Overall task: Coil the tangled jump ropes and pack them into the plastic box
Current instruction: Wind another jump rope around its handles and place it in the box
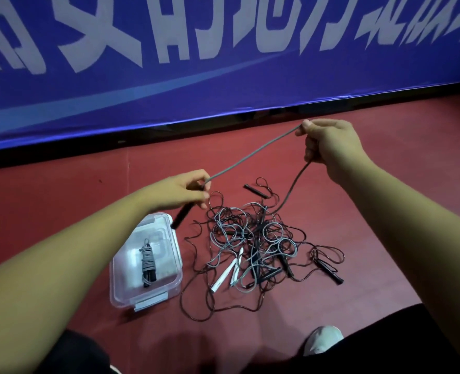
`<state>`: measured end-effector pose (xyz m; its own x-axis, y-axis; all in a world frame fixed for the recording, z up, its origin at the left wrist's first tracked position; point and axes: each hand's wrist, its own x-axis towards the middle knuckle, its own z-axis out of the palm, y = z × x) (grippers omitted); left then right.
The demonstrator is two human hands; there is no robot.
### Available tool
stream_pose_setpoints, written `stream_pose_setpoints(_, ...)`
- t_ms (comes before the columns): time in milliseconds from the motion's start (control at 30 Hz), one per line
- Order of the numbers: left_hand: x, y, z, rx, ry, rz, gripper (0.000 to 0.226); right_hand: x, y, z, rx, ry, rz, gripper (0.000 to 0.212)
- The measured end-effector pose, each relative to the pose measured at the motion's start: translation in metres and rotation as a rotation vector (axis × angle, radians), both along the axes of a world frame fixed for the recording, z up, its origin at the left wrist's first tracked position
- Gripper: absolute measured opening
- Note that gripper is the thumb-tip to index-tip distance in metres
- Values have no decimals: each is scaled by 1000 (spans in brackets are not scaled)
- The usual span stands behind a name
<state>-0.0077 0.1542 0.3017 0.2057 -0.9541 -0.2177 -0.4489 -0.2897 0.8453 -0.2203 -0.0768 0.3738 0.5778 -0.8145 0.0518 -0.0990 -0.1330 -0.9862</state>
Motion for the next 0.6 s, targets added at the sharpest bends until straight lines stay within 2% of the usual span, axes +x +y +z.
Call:
stream_pose_setpoints(100, 1, 8, 2, 25, 85, 15, 29, 0, -6, -4, -24, 24, -65, 29)
stream_pose_setpoints(133, -1, 10, 3, 58, 83, 40, 30, 0, -8, -6, -31, 32, -85, 30)
stream_pose_setpoints(233, -4, 17, 1, 149, 44, 129, 14, -1, -13, -14, -89, 83, -134, 32)
stream_pose_setpoints(267, -5, 17, 0, 128, 72, 178, 20, -1, -14, -17, -128, 118, -138, 31)
stream_pose_setpoints(300, -5, 15, -1, 91, 148, 244, 24, -2, -15, -19, -170, 159, -128, 30)
stream_pose_setpoints(400, -10, 8, 6, -47, 557, 417, 23, 0, -11, -27, -240, 281, -57, 28)
stream_pose_setpoints(500, -17, 4, 24, -114, 909, 400, 12, 4, 0, -33, -140, 378, 54, 27)
stream_pose_setpoints(600, -28, 2, 36, -106, 989, 441, 16, 10, 18, -38, -115, 483, 259, 28)
